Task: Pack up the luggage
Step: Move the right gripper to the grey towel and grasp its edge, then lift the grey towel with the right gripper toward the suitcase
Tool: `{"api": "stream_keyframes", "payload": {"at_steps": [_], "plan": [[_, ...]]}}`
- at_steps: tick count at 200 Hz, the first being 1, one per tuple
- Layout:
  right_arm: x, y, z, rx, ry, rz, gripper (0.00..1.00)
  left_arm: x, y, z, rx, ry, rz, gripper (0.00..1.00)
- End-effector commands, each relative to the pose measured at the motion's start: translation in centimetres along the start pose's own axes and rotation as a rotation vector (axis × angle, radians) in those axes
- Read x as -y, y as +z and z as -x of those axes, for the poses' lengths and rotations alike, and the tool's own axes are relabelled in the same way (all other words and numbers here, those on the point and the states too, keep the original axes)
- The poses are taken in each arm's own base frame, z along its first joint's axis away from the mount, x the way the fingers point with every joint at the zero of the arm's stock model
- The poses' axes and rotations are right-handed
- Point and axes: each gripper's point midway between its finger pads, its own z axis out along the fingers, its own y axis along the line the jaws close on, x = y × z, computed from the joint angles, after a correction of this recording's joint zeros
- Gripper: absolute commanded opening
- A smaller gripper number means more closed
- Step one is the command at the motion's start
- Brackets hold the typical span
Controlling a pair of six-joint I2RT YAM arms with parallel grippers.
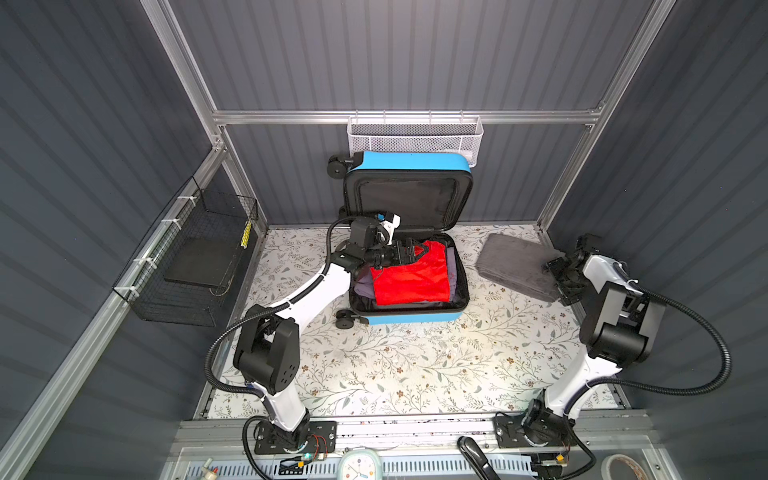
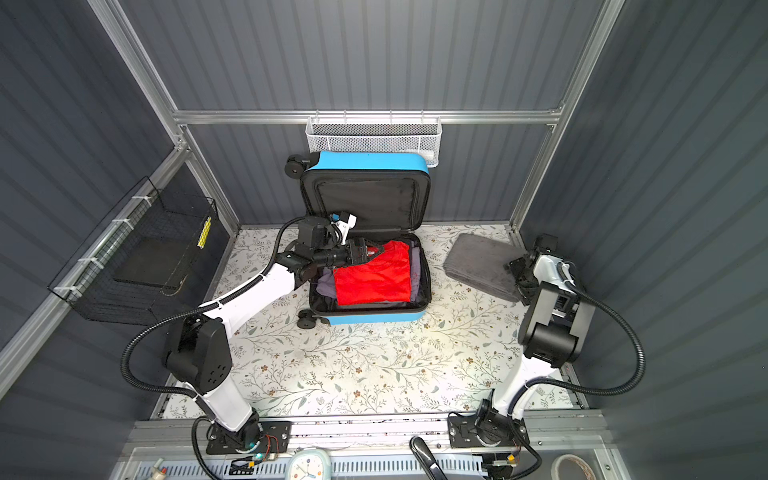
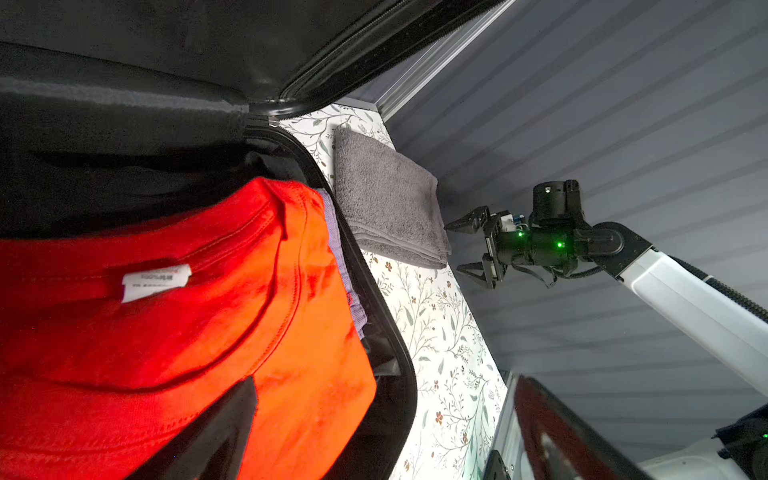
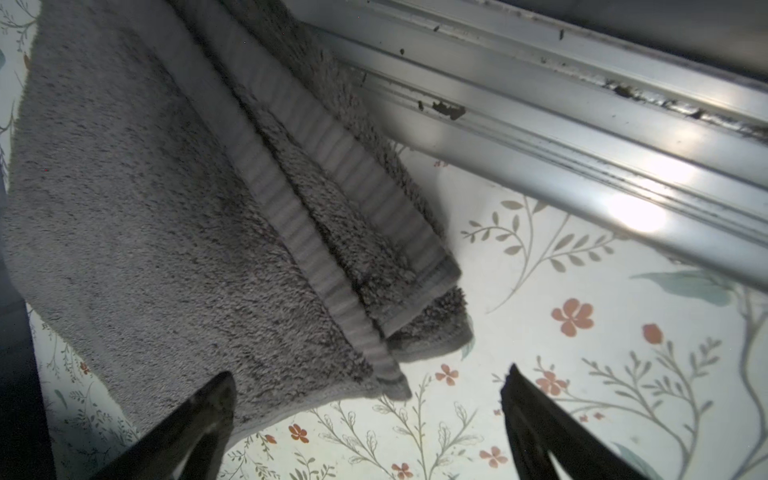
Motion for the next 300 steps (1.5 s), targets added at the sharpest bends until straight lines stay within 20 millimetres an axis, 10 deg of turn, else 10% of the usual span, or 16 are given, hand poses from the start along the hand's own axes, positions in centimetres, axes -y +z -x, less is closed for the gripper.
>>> {"api": "stream_keyframes", "payload": {"at_steps": [1,123,191,234,300], "plan": [[0.6,0.6,1.1,0.007,-0.018,-0.042,0.99,0.9,0.3,0.5,0.001,0.007,-0.013,1.0],[0.1,5.0,1.8,-0.061,-0.07,-0.052,0.95,0.9,0.4,0.5,0.0,0.011,0.0,1.0],[-1.7,6.3,0.5,-0.109,-0.124,0.028,0.52,1.1,-0.1,0.6,0.005,0.013,0.005,1.0],[-3.1,3.8,-0.6,-0.09,-0.142,0.141,0.0,1.6,-0.5,0.6,0.014,0.009,-0.005,1.0],[-6.9,-6.9,-3.6,0.069,-0.252,0.377,0.0,2.3,-0.2,0.4,0.025,-0.06,-0.028,1.0]]}}
